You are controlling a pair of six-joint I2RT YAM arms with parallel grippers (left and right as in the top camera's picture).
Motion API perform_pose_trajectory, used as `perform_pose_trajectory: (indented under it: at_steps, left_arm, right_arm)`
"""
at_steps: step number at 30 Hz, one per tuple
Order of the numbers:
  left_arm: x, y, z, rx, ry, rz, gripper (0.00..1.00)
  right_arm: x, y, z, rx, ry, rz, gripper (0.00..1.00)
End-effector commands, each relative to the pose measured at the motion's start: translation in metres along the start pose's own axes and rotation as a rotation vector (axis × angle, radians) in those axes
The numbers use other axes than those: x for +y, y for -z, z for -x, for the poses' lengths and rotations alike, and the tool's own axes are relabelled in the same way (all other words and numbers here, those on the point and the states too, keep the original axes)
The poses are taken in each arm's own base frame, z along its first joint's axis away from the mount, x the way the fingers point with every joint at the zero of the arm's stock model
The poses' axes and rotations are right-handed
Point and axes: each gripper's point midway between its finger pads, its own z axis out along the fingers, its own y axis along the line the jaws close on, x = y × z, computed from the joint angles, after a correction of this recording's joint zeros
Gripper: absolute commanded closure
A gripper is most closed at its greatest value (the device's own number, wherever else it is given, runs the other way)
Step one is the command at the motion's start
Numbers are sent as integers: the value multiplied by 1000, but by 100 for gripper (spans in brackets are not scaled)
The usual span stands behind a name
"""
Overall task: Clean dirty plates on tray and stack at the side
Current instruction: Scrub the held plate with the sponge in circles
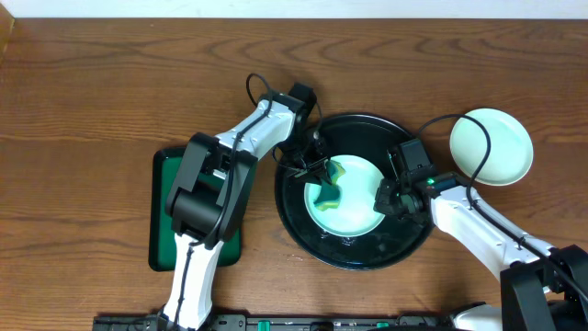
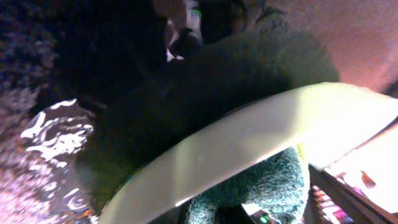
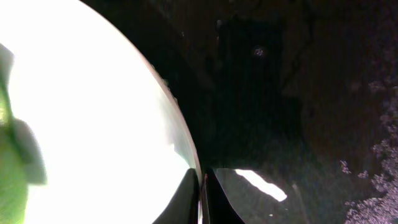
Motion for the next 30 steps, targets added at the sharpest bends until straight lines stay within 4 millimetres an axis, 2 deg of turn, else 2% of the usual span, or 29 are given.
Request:
perform_pose_trajectory:
  at_steps: [1,5,10,13,17,23,30]
  left_arm:
    - [198,9,54,-254,218,802,93]
    - [215,35,58,-330,204,972,93]
    - [206,46,59,-346,172,987,93]
    - [192,51,59,-373,146,968,93]
    - [162,51,53,-375,75,893,93]
    - [121,66,31,-411,24,793,93]
    - [105,103,1,-442,30,750,93]
  right_arm:
    - [-3,-2,-7,25,-7,-8,99]
    - [-4,-2,-9,31,-7,-13,99]
    - [-4,-2,-9,32,-8,-14,99]
    - [-4,-2,-9,32,-8,-14,99]
    - [-4,-2,-9,32,-8,-13,99]
    - [-3,-2,-8,26,-8,-9,99]
    - [-1,-2,-5,16,-6,-2,99]
